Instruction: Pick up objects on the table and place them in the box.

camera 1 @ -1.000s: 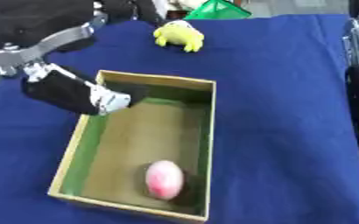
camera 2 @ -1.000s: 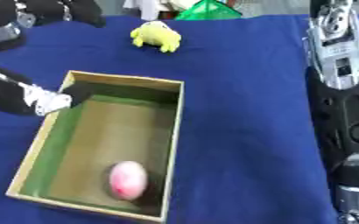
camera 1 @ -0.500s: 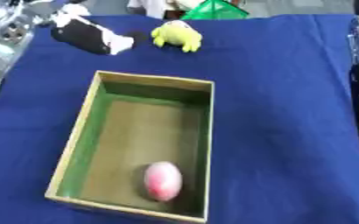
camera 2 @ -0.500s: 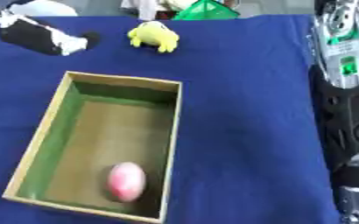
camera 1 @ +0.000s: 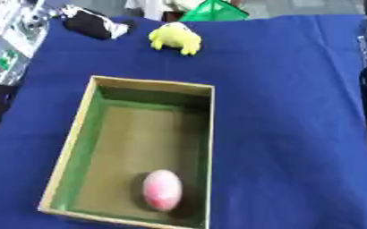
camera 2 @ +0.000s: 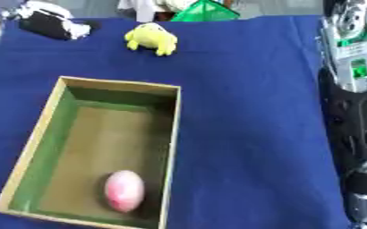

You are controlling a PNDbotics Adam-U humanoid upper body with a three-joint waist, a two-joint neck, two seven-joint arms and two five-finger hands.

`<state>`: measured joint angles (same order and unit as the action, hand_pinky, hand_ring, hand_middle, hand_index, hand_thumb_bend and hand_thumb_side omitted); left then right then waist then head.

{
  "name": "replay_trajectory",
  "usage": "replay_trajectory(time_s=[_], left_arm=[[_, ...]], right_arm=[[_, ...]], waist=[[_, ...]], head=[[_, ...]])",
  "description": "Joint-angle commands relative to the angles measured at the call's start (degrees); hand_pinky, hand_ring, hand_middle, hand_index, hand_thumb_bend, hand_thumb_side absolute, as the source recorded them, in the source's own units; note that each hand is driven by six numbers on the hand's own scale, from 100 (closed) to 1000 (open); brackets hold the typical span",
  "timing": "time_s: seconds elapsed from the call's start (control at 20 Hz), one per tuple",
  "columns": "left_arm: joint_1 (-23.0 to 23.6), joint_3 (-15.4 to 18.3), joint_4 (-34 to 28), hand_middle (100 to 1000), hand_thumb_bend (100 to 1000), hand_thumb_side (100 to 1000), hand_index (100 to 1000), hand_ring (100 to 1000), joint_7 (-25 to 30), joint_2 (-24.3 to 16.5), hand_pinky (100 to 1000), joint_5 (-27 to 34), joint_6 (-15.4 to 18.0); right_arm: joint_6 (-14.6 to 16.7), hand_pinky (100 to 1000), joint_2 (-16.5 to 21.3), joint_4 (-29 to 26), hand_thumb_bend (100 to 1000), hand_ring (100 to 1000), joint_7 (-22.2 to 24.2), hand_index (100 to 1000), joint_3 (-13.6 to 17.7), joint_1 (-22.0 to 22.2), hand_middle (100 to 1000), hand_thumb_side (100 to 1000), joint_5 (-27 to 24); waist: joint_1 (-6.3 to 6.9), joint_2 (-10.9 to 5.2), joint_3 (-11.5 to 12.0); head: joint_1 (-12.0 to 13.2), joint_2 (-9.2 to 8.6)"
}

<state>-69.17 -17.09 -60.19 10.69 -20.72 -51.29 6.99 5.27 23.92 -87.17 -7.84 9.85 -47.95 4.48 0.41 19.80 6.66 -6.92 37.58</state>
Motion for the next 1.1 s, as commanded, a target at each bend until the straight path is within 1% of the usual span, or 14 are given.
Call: replay_trajectory(time_s=[0.05,0.25,0.35,0.4,0.5,0.65,0.9,0.95,1.0,1.1], left_arm=[[-1.6,2.5,3.0,799,544,446,900,824,-0.9,0.1,682,-1.5,1.8],[-2.1,4.7,7.1,795,621,430,898,828,-1.7,1.2,687,-4.7,2.8],[-2.4,5.9,9.4,796,637,427,900,828,-2.3,2.1,687,-6.6,2.5],[-2.6,6.5,10.5,797,649,450,899,829,-2.8,2.6,688,-7.6,2.1],[-3.0,7.6,12.6,801,655,457,901,832,-3.8,3.7,693,-9.8,1.3],[-3.6,9.1,14.9,808,641,471,904,835,-5.7,5.0,694,-13.2,0.3],[-4.2,11.1,17.1,812,614,480,906,836,-8.6,6.0,695,-16.2,-1.3],[-4.3,11.3,17.3,814,612,525,906,837,-9.2,6.1,695,-16.6,-1.6],[-4.5,11.5,17.3,816,607,472,905,838,-9.9,6.2,696,-17.0,-1.8],[-4.8,11.6,17.3,824,614,455,906,844,-11.3,6.3,702,-17.9,-2.1]], right_arm=[[0.2,755,0.8,-0.5,781,916,0.1,845,0.1,-1.5,664,1000,0.2],[0.2,755,0.7,-0.4,781,916,0.1,845,0.0,-2.1,663,1000,0.2],[0.2,755,0.6,-0.3,778,917,0.1,845,0.1,-2.4,663,1000,0.1],[0.2,755,0.5,-0.3,780,917,0.2,845,0.1,-2.5,663,1000,0.0],[0.3,755,0.3,-0.2,780,916,0.3,845,0.0,-2.6,663,1000,0.0],[0.3,755,-0.2,-0.3,780,916,0.4,845,-0.2,-2.9,663,1000,0.0],[0.3,754,-0.5,-0.3,779,917,0.7,845,-0.4,-3.6,662,1000,-0.1],[0.3,754,-0.6,-0.4,732,917,0.7,845,-0.4,-3.8,662,1000,-0.1],[0.3,754,-0.6,-0.4,779,917,0.8,845,-0.4,-3.9,661,1000,-0.1],[0.3,754,-0.7,-0.4,779,917,1.0,844,-0.6,-4.2,661,1000,-0.2]], waist=[[-0.05,-0.99,-0.4],[-0.04,-0.38,-1.5],[-0.12,-0.13,-2.0],[-0.18,-0.06,-2.1],[-0.29,0.00,-2.3],[-0.42,0.12,-2.5],[-0.36,0.72,-3.3],[-0.30,0.89,-3.6],[-0.24,1.07,-3.8],[-0.09,1.46,-4.3]], head=[[0.9,-1.04],[2.1,-1.76],[2.4,-1.96],[2.5,-1.99],[2.7,-2.02],[3.2,-2.16],[4.3,-2.89],[4.5,-3.10],[4.7,-3.33],[5.4,-3.79]])
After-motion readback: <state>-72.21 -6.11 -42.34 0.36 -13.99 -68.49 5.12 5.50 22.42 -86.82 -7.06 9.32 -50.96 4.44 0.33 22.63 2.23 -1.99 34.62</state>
